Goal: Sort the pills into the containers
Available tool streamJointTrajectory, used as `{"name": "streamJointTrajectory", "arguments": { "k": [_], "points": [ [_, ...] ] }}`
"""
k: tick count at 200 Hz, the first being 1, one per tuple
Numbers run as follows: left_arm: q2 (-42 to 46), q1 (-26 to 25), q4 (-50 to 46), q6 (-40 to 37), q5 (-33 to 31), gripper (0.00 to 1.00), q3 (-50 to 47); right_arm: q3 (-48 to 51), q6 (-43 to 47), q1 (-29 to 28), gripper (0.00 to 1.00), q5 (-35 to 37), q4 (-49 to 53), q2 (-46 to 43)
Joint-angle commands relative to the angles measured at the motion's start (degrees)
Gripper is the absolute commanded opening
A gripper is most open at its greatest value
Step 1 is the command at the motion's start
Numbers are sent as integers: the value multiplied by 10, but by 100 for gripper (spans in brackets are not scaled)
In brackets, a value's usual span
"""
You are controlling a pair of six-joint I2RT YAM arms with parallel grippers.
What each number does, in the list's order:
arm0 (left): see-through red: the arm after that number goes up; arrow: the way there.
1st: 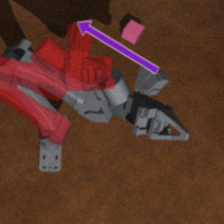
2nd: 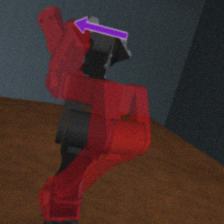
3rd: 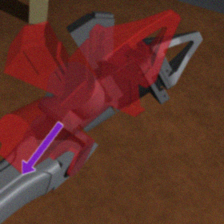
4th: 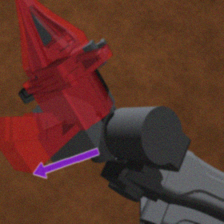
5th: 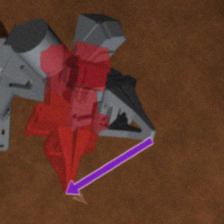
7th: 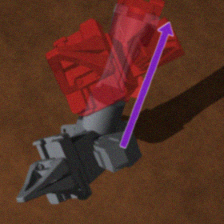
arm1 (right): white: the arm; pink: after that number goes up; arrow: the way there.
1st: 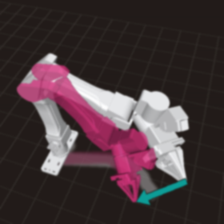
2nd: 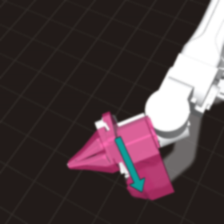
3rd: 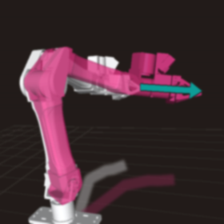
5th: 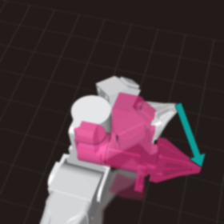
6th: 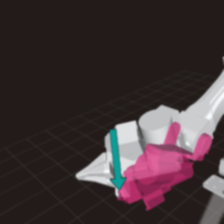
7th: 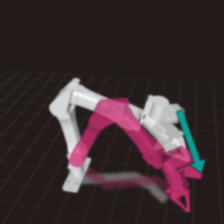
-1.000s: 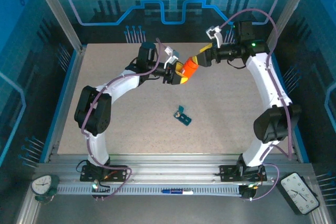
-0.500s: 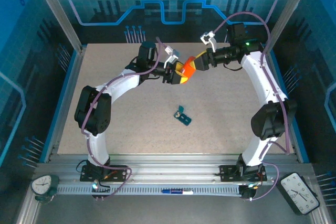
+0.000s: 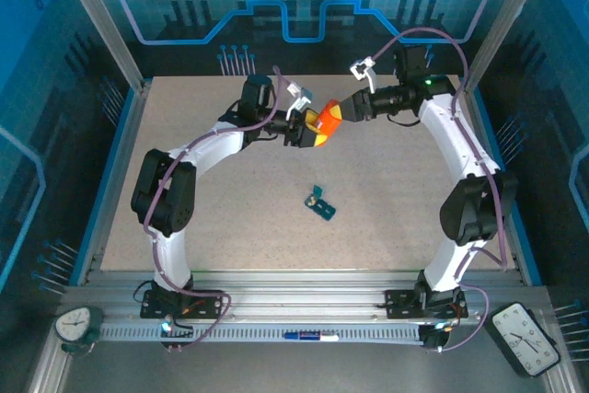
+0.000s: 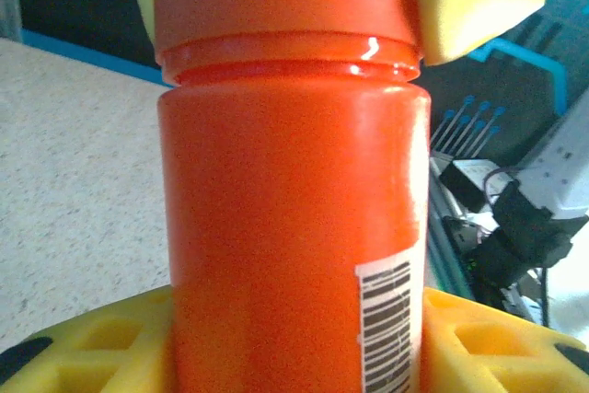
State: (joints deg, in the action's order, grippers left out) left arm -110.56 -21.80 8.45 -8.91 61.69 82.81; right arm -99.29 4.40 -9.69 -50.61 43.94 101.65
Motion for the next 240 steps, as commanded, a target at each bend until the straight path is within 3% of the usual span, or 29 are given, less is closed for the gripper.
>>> {"name": "streamJointTrajectory", "arguments": {
  "k": [1, 38, 78, 106, 146, 161, 190, 215, 240],
  "points": [
    [36, -8, 92, -17, -46, 0, -16, 66, -109, -10, 27, 37, -71, -5],
    [67, -36, 128, -88, -161, 0, -64, 169, -246, -21, 23, 85, -207, -21],
    [80, -75, 195, -141, -287, 0, -112, 243, -332, -54, 20, 140, -298, -28],
    [77, -92, 234, -149, -332, 0, -129, 264, -364, -70, 21, 163, -330, -26],
    [69, -96, 250, -141, -344, 0, -133, 262, -386, -70, 24, 162, -343, -24],
    [66, -96, 249, -138, -344, 0, -132, 254, -390, -70, 28, 159, -341, -24],
    [58, -91, 236, -129, -340, 0, -125, 223, -388, -53, 54, 142, -328, -33],
    [50, -71, 235, -90, -305, 0, -114, 201, -368, -25, 74, 110, -325, -64],
    [41, -48, 241, -42, -247, 0, -103, 177, -323, 3, 84, 65, -288, -94]
  ]
}}
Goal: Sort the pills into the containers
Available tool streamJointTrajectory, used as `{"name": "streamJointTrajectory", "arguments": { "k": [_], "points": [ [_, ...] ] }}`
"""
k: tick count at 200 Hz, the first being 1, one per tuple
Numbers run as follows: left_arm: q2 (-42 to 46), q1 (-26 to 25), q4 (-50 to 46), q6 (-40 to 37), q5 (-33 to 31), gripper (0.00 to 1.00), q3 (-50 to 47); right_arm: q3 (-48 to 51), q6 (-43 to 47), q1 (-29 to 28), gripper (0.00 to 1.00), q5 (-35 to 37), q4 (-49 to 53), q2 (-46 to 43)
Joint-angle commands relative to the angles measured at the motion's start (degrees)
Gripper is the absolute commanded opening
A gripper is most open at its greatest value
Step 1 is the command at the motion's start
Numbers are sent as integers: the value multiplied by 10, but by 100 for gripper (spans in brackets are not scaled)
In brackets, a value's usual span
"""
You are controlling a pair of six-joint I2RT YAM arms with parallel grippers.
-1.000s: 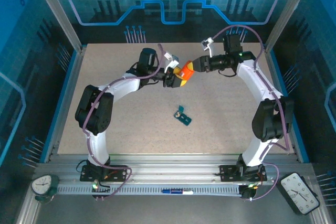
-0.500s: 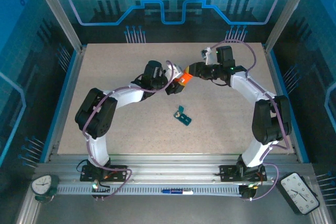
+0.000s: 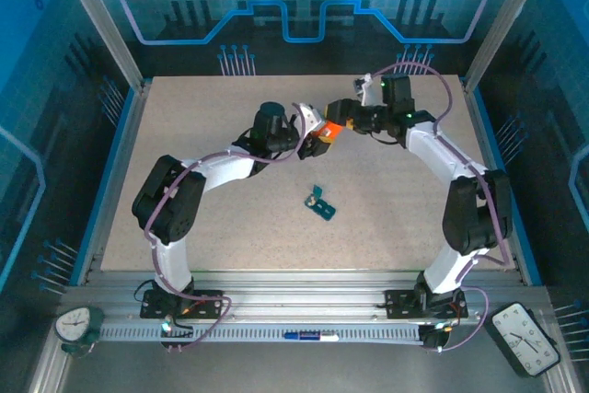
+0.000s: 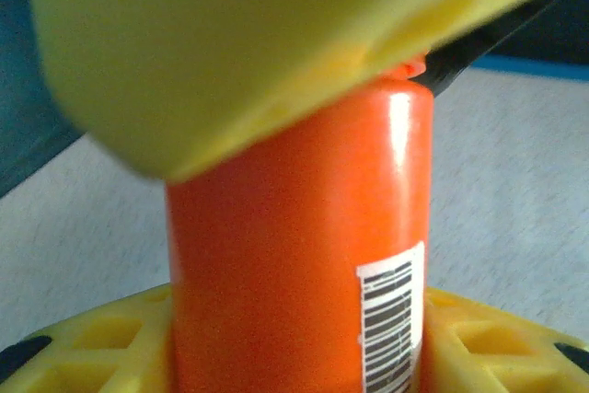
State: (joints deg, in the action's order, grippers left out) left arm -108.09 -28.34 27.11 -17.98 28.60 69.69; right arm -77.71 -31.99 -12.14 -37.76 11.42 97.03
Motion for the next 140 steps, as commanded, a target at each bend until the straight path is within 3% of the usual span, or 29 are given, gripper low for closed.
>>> {"name": "streamJointTrajectory", "arguments": {
  "k": [1, 50, 75, 140],
  "points": [
    [16, 18, 55, 51, 86, 0, 28, -39, 43, 29, 84, -65, 39, -50],
    [-6, 50, 45, 130, 238, 0, 65, -62, 150, 76, 87, -148, 89, -93],
    [-22, 58, 46, 181, 302, 0, 88, -136, 256, 81, 85, -152, 211, -67],
    [-29, 59, -3, 175, 336, 0, 109, -335, 406, 41, 84, -81, 451, 38]
  ]
}}
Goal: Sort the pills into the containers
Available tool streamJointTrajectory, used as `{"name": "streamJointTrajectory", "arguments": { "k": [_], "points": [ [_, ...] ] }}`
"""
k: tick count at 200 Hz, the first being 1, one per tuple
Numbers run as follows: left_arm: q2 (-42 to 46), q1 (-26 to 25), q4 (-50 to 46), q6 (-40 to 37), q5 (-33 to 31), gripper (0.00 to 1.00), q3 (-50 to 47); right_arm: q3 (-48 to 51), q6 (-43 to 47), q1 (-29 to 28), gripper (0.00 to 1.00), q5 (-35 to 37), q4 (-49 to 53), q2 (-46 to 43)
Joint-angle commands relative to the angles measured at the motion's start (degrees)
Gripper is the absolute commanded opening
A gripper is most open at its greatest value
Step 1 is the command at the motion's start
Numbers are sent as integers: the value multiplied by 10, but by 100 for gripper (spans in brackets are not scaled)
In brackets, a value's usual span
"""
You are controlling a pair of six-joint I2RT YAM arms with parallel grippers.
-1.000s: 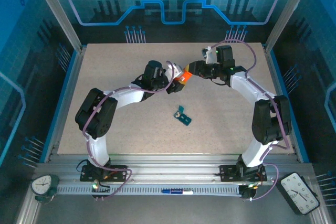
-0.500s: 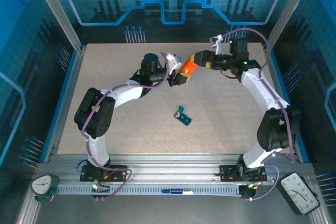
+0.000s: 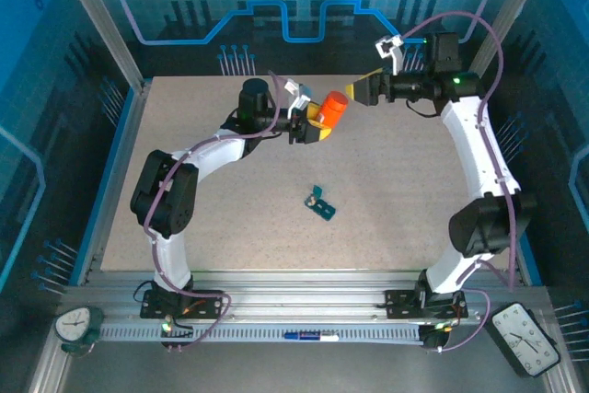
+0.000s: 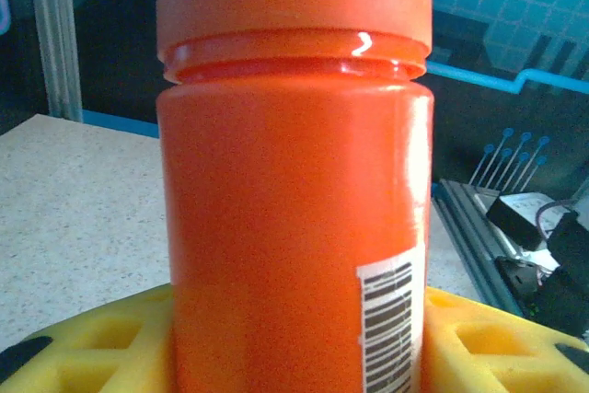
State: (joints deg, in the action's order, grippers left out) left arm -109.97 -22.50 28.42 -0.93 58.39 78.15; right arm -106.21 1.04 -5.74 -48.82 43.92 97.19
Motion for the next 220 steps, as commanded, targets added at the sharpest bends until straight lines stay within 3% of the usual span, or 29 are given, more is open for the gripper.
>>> {"name": "streamJointTrajectory", "arguments": {
  "k": [1, 58, 99, 117, 153, 187, 220],
  "points": [
    [-10, 1, -17, 4, 38, 0, 24, -52, 76, -24, 84, 30, 128, 38],
    [-9, 1, -32, -5, 41, 0, 27, -84, 94, -46, 84, 50, 161, 76],
    [-9, 1, -33, -6, 41, 0, 28, -87, 96, -52, 78, 48, 168, 86],
    [-9, 1, -33, -6, 42, 0, 28, -86, 96, -54, 70, 47, 170, 90],
    [-8, 1, -35, -7, 43, 0, 29, -82, 90, -60, 44, 42, 169, 95],
    [2, 0, -34, -18, 15, 0, 24, -42, 46, -61, 35, 49, 123, 84],
    [34, -13, -25, -69, -78, 0, -6, 41, -47, -64, 24, 90, 32, 61]
  ]
}}
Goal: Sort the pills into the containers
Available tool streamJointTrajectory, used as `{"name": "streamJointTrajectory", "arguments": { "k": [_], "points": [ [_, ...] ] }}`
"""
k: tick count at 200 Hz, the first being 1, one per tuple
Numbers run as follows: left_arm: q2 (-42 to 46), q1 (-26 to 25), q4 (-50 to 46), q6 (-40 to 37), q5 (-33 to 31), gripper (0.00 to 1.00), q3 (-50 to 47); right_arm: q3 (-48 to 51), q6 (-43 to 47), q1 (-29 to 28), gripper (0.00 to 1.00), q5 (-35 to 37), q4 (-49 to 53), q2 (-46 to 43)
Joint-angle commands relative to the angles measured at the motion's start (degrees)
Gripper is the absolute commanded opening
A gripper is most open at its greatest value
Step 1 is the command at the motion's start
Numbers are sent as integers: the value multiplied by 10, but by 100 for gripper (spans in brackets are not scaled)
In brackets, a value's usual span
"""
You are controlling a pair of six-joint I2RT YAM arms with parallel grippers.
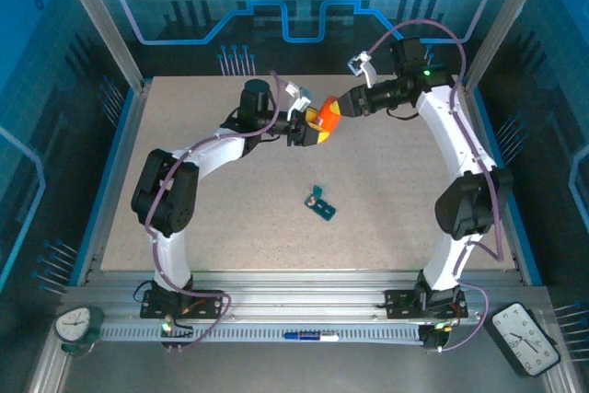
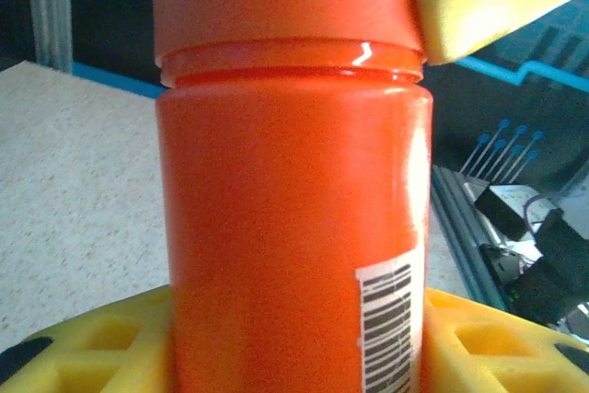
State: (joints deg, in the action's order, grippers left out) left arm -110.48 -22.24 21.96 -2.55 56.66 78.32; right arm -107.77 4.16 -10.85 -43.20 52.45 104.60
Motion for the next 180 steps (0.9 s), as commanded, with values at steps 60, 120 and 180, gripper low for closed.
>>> {"name": "streamJointTrajectory", "arguments": {
  "k": [60, 120, 180],
  "points": [
    [76, -84, 84, -198, -274, 0, -71, 251, -296, -40, 18, 114, -284, -59],
    [60, -115, 153, -204, -343, 0, -100, 322, -408, -56, 20, 145, -385, -64],
    [46, -116, 158, -191, -356, 0, -100, 308, -460, -45, 36, 124, -415, -62]
  ]
}}
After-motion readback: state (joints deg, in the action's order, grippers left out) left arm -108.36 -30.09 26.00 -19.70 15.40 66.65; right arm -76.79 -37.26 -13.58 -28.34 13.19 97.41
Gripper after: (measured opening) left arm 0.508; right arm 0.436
